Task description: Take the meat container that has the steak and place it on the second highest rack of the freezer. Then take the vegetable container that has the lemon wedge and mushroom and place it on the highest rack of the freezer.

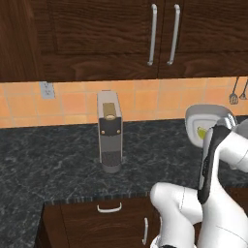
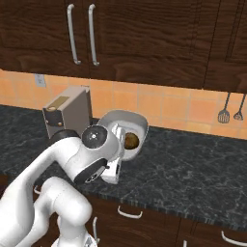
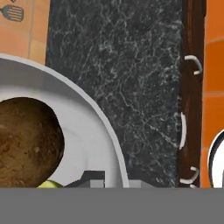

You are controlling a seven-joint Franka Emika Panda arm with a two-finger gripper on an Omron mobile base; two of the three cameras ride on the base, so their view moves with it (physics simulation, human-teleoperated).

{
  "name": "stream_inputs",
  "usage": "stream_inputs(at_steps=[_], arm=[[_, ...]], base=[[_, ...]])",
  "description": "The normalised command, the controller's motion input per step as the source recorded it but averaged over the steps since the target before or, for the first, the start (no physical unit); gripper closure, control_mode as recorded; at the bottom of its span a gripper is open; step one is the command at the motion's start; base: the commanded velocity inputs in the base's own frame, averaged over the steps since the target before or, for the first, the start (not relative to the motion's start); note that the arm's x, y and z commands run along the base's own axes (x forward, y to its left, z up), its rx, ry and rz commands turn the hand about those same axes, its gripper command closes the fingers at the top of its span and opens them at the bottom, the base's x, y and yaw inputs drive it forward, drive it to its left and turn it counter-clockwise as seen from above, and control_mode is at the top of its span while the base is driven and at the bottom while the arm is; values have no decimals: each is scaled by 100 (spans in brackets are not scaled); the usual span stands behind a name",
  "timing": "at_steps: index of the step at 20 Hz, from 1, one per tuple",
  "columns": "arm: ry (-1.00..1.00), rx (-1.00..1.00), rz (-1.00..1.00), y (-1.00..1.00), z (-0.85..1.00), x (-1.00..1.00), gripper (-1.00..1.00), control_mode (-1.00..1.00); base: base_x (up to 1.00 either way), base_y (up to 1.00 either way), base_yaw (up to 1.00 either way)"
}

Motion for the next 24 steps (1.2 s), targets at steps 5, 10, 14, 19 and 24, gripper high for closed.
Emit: stream_inputs(at_steps=[5, 10, 14, 19, 24], arm=[[14, 1, 1, 29, 64, -52, 100, -100], [-3, 0, 1, 18, 56, -55, 100, -100], [-12, 2, 0, 20, 38, -49, 100, -100], [-11, 1, 1, 15, 13, -53, 100, -100], [-18, 0, 0, 49, 11, -41, 100, -100]], base=[[0, 0, 0], [0, 0, 0], [0, 0, 0], [0, 0, 0], [0, 0, 0]])
